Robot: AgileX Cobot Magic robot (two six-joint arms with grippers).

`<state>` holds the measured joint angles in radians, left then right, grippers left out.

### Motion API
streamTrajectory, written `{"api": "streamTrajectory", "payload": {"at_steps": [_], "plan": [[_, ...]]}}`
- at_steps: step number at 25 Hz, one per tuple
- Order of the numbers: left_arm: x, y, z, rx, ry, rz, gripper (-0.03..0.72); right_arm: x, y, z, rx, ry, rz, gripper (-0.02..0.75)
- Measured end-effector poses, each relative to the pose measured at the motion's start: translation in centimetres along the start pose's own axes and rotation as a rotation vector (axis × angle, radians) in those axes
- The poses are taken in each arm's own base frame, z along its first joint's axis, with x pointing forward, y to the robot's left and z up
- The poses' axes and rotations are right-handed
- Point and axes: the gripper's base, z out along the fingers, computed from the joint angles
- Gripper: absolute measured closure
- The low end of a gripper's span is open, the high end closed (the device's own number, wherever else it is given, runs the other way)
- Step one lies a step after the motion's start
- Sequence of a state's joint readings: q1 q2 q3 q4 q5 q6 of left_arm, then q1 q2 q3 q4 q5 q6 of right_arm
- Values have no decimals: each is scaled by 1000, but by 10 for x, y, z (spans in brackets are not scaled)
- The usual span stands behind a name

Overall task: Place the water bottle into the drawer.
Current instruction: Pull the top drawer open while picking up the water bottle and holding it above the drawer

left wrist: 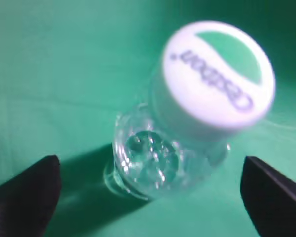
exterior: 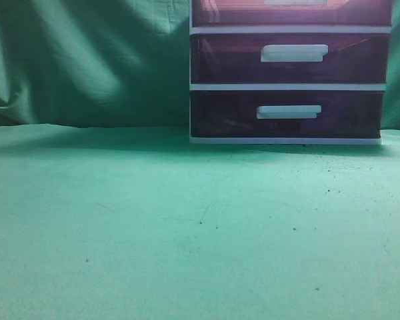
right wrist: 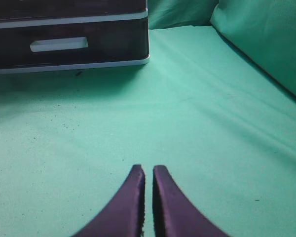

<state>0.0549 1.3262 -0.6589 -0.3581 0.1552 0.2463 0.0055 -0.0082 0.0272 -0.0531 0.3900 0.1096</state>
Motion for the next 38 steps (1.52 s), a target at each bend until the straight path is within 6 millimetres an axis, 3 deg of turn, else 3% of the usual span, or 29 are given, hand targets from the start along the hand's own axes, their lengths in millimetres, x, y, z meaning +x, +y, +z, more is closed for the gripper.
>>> {"api": "streamTrajectory", "payload": {"at_steps": [10, 15, 17, 22, 26, 32, 38], "plan": [[-15, 2, 41, -20, 23, -7, 42, 0, 0, 0, 0, 0, 0, 690], [-16, 3, 45, -22, 16, -26, 306, 0, 0, 0, 0, 0, 0, 690], [-17, 3, 46, -23, 14, -33, 370, 0, 0, 0, 0, 0, 0, 690], [-17, 2, 44, -18, 18, -36, 367, 0, 0, 0, 0, 0, 0, 690], [-31, -5, 25, 32, 22, -79, 367, 0, 0, 0, 0, 0, 0, 690], [-77, -22, -31, 137, -79, -69, 367, 0, 0, 0, 0, 0, 0, 690], [-105, -65, -86, 287, -233, 44, 367, 0, 0, 0, 0, 0, 0, 690]]}}
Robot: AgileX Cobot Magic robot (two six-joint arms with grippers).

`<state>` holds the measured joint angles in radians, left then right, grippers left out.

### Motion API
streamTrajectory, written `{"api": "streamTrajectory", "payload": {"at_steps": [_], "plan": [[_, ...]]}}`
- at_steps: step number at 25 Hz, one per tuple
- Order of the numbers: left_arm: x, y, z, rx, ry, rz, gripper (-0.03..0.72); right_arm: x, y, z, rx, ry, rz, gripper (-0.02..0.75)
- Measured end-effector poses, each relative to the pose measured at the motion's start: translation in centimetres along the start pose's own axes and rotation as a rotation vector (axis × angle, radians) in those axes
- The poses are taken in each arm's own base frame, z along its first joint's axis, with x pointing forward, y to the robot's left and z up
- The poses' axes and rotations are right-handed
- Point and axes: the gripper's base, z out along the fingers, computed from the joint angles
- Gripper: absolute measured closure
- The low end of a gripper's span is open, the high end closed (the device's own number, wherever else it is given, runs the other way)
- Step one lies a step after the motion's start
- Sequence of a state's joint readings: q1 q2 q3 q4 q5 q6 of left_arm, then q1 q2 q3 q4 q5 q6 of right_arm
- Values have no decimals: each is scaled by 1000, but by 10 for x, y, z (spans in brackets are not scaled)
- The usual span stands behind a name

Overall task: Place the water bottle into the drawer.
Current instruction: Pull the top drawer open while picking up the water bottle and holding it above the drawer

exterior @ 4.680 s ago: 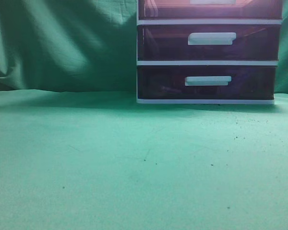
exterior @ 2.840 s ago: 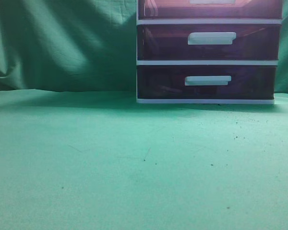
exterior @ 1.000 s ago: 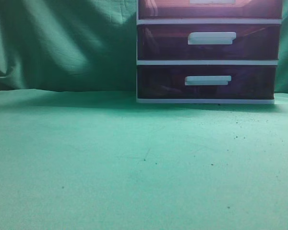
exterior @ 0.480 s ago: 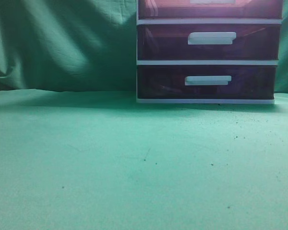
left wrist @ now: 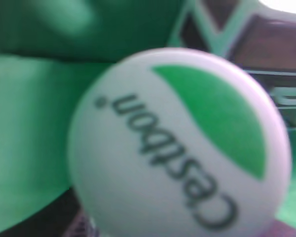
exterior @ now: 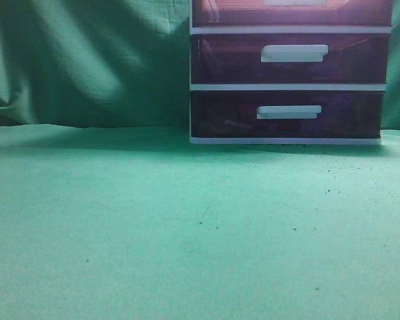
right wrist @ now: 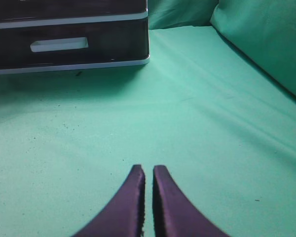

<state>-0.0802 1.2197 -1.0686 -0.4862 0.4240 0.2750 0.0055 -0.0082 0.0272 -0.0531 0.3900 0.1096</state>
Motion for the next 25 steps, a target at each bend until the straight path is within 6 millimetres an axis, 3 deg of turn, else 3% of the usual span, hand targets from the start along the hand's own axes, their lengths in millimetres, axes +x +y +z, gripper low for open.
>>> {"api": "streamTrajectory", "payload": {"at_steps": [6, 13, 15, 20, 25], "plan": [[-1, -51, -22, 174, -28, 177, 367, -7, -1, 0, 16, -81, -127, 690], [21, -99, -33, 384, 49, 431, 367, -61, 10, -25, -49, -764, -172, 690], [24, -108, -36, 420, 47, 464, 367, -69, 10, -31, -33, -824, -211, 690], [28, -117, -38, 459, 43, 519, 367, -116, 9, -35, -1, -607, -197, 690], [28, -117, -38, 459, 40, 524, 367, -171, 10, -15, 13, -253, -236, 690]]}}
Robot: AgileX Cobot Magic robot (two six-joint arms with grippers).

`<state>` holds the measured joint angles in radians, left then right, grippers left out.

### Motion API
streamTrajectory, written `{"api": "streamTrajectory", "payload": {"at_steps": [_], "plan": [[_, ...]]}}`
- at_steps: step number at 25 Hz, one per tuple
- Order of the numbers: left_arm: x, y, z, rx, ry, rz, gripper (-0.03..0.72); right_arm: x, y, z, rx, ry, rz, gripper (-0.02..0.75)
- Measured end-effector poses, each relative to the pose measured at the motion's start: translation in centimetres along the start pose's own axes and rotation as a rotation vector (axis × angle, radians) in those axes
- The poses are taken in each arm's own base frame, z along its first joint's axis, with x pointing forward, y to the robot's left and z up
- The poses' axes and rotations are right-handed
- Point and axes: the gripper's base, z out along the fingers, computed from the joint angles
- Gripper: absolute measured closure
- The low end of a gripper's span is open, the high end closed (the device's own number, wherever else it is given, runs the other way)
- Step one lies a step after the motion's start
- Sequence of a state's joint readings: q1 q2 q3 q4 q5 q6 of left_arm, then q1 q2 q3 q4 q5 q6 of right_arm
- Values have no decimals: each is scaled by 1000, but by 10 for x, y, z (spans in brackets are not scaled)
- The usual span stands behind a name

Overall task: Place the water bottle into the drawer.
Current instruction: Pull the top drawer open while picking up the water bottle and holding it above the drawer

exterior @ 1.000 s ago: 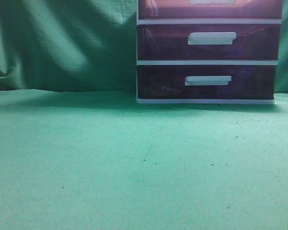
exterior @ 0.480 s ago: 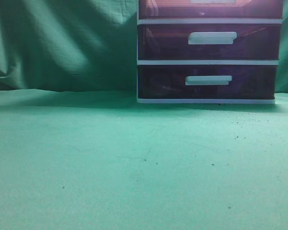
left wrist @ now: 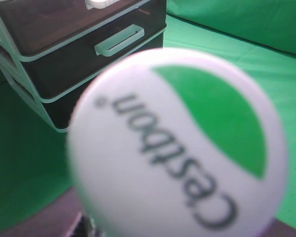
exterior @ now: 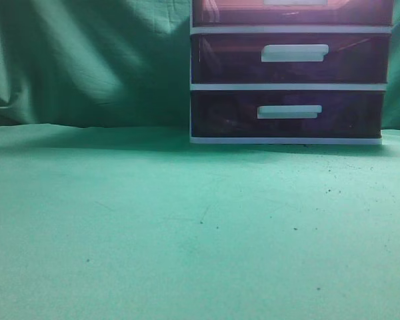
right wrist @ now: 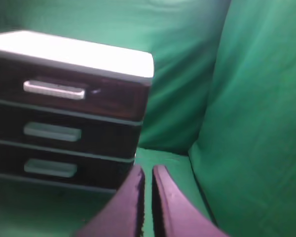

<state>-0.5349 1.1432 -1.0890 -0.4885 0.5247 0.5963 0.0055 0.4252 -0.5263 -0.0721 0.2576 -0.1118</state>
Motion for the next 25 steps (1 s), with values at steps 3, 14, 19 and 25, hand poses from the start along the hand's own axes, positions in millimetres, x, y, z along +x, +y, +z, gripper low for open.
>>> {"api": "streamTrajectory", "payload": {"at_steps": [3, 14, 19, 25], "plan": [[0, 0, 0, 0, 0, 2, 367, -19, -3, 26, -17, 88, -93, 690], [3, 1, 8, 4, 22, -3, 367, -35, 55, 162, -292, -14, -1102, 690], [3, 2, 9, 4, 25, -4, 367, -37, 77, 217, -302, -128, -1181, 498], [3, 2, 9, 5, 24, -6, 367, -25, 95, 266, -320, -170, -1264, 461]]}}
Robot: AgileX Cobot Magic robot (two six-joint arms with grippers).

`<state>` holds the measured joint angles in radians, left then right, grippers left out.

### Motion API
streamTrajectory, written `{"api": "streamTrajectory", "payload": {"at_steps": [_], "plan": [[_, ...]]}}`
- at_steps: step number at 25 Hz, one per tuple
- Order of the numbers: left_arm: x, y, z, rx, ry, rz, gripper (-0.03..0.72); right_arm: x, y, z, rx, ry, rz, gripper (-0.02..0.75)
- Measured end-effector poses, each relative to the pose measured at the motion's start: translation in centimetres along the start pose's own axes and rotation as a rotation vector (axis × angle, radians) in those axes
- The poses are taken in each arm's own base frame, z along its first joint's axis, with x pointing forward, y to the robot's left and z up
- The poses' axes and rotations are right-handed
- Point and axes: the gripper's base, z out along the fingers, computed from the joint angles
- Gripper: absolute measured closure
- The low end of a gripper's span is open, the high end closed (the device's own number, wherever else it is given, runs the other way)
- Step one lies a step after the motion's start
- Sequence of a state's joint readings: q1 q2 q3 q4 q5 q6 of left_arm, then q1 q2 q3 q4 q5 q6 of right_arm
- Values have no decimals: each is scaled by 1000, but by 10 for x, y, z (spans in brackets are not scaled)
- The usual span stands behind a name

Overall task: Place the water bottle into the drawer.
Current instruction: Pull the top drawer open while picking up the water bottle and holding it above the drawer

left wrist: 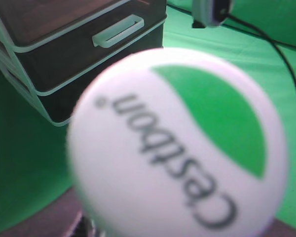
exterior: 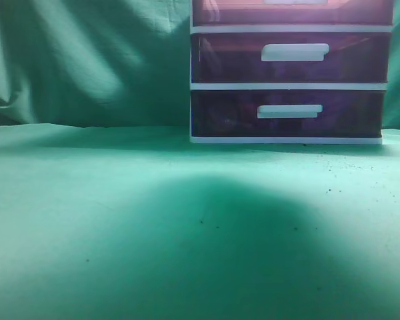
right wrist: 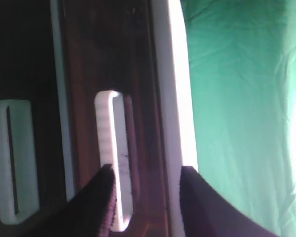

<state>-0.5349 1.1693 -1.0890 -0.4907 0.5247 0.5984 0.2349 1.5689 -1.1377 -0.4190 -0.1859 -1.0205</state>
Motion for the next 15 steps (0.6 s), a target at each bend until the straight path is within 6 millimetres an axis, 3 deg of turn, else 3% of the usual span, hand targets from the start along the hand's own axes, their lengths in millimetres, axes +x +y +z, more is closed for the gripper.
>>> {"api": "streamTrajectory", "payload": {"at_steps": [7, 8, 10, 15], "plan": [[0, 0, 0, 0, 0, 0, 367, 4, 20, 39, -26, -19, -69, 461], [0, 0, 0, 0, 0, 0, 367, 4, 22, 43, -28, -21, -85, 507], [0, 0, 0, 0, 0, 0, 367, 5, 26, 52, -37, -25, -114, 506], [0, 0, 0, 1, 1, 0, 367, 14, 21, 64, -10, -19, -148, 506]]}}
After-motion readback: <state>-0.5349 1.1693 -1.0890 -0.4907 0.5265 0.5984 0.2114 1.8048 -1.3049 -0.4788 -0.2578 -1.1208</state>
